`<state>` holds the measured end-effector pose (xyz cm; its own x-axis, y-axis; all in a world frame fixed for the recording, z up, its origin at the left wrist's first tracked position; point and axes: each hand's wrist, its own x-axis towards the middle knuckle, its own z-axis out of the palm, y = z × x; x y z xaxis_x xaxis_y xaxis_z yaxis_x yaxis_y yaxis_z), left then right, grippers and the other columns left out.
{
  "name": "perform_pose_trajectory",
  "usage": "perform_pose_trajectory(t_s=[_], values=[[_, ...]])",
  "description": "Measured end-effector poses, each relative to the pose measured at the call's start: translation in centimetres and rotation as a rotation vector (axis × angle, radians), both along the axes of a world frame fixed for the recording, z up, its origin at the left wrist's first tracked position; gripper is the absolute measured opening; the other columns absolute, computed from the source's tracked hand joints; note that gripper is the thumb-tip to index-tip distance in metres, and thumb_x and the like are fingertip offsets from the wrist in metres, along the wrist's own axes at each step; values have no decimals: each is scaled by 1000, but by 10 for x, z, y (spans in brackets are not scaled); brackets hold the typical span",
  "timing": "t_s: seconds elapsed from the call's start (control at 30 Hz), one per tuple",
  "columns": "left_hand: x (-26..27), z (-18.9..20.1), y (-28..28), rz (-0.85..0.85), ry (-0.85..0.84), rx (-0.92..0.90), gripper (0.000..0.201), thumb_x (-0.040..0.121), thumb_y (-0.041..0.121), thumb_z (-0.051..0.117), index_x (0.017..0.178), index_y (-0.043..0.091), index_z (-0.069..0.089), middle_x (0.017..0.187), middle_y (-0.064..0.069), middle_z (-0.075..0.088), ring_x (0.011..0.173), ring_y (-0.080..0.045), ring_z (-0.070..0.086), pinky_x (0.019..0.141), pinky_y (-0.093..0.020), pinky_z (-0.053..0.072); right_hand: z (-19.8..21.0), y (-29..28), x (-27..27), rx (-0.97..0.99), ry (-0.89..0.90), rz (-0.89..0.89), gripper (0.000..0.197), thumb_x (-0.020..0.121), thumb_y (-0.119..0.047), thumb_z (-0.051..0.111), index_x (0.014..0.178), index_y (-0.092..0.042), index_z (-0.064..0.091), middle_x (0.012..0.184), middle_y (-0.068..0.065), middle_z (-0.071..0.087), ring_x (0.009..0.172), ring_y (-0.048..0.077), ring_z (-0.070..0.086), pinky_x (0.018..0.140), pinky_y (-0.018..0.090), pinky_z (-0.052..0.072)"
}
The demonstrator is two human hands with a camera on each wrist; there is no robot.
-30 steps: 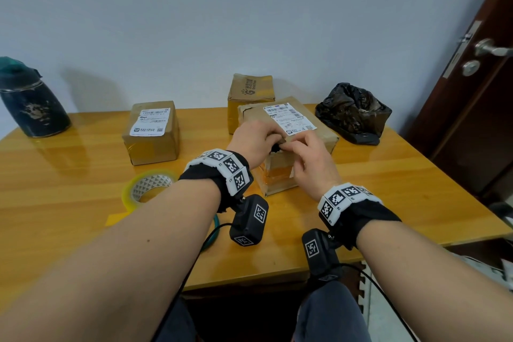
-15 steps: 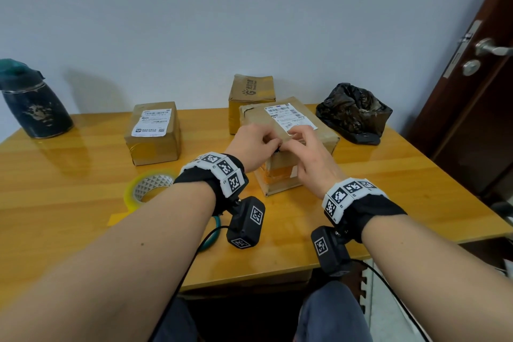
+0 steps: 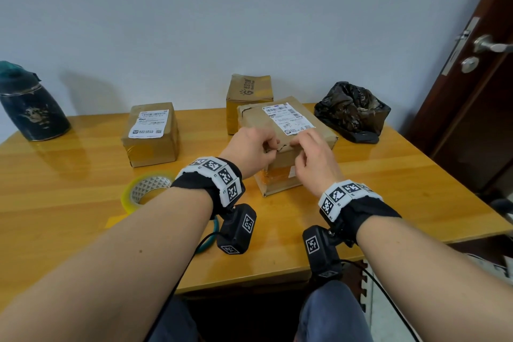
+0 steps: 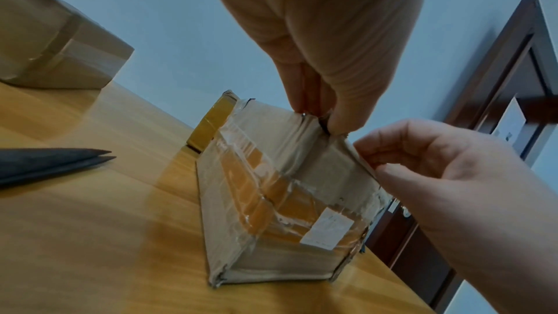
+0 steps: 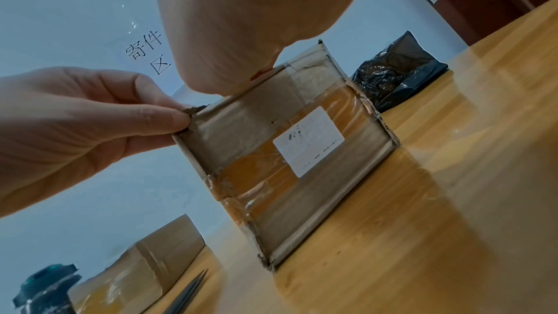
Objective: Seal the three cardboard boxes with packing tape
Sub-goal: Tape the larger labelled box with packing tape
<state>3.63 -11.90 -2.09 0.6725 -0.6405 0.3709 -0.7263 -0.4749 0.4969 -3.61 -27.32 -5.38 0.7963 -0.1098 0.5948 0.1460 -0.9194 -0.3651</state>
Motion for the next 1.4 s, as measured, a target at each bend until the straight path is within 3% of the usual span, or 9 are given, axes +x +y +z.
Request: perform_pose_trajectory(t_s=[0.17,0.37,0.53,0.7,0.83,0.93,1.07,1.2,1.4], values=[[-1,-1,0,-50,-171,66,7,78,4,61,73,9,61,80,-5,66,83,-22,60,71,-41,51,-3,-1,1,-71,-1,-9,23,81,7,52,99,-5,60,102,7,53,97,20,50,76,25,43],[0,-5,-2,-21,-135,-20,21,81,23,72,74,6,61,79,-3,54,76,-16,46,67,-28,42,-10,2,4,-71,-42,-21,25,79,9,55,100,-3,61,105,9,53,102,22,48,78,24,42],[0,-7,-6,-58,-125,4,21,87,13,62,105,14,73,87,-6,53,77,-17,51,71,-31,47,-15,5,3,-59,-73,-25,29,75,13,56,102,1,59,110,16,54,108,30,50,84,28,43],[8,-12,1,-129,-267,21,17,91,17,62,98,15,77,84,-8,52,75,-22,48,65,-40,48,-17,3,5,-87,-89,-15,23,75,13,59,96,1,58,108,17,55,106,31,54,82,32,47],[7,-14,5,-194,-391,-10,38,92,36,46,92,14,78,78,-9,52,71,-26,49,56,-40,48,-19,3,5,-116,-98,-23,19,77,10,62,93,1,58,106,16,55,103,30,54,80,28,45],[3,-15,8,-196,-452,-45,36,90,31,48,83,11,77,73,-8,55,68,-26,52,51,-37,48,-20,3,5,-128,-91,-35,18,78,8,63,94,1,58,106,15,55,102,30,55,80,28,45],[-1,-14,12,-163,-464,-30,8,76,8,76,69,8,73,70,-6,59,66,-26,55,48,-33,50,-17,4,5,-139,-56,-42,18,77,7,63,93,1,57,104,14,54,100,29,54,78,26,43],[-2,-13,12,-154,-392,-24,7,75,5,76,70,7,73,73,-7,61,64,-25,58,52,-34,53,-11,5,5,-85,-35,-43,14,79,4,61,92,0,56,101,12,53,96,25,52,77,30,47],[4,-15,19,-123,-213,-35,23,79,-8,65,95,5,76,94,-10,65,78,-26,65,74,-36,56,6,13,13,337,-47,-35,8,83,0,63,84,-5,70,100,4,55,91,13,54,79,3,36]])
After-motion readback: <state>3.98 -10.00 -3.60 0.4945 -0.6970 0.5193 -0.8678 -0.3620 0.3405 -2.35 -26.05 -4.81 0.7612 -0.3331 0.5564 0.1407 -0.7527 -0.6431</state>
